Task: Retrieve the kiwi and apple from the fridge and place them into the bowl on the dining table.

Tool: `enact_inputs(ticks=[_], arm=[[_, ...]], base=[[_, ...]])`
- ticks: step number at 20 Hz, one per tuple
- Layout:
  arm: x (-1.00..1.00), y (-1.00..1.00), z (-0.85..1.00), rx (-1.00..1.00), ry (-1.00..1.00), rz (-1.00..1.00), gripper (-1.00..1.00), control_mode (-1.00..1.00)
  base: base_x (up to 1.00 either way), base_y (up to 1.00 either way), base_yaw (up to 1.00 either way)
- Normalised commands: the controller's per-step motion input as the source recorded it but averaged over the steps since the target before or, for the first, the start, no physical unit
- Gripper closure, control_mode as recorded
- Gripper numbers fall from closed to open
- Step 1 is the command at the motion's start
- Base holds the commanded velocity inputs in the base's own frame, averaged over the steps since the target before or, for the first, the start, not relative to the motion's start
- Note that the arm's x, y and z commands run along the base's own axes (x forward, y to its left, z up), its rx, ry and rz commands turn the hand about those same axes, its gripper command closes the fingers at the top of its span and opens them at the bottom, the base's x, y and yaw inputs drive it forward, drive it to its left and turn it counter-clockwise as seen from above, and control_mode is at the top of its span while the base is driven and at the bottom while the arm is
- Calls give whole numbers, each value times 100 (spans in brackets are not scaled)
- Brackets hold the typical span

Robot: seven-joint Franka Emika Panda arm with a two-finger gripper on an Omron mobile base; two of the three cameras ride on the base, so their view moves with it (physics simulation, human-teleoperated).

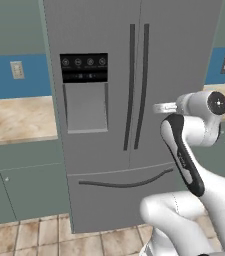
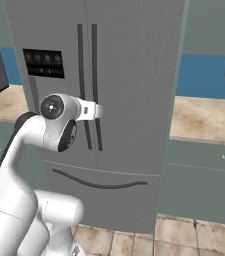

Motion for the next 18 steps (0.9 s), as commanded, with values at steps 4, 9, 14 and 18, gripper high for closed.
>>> enact_inputs(ticks=[4,9,14,18], arm=[[67,0,0,0,6,0,-100,-100],[68,0,0,0,10,0,-100,-100],[67,0,-7,0,0,0,-100,-100],[59,0,-24,0,-8,0,-100,-100]], base=[[0,0,0],[0,0,0],[0,0,0],[0,0,0]])
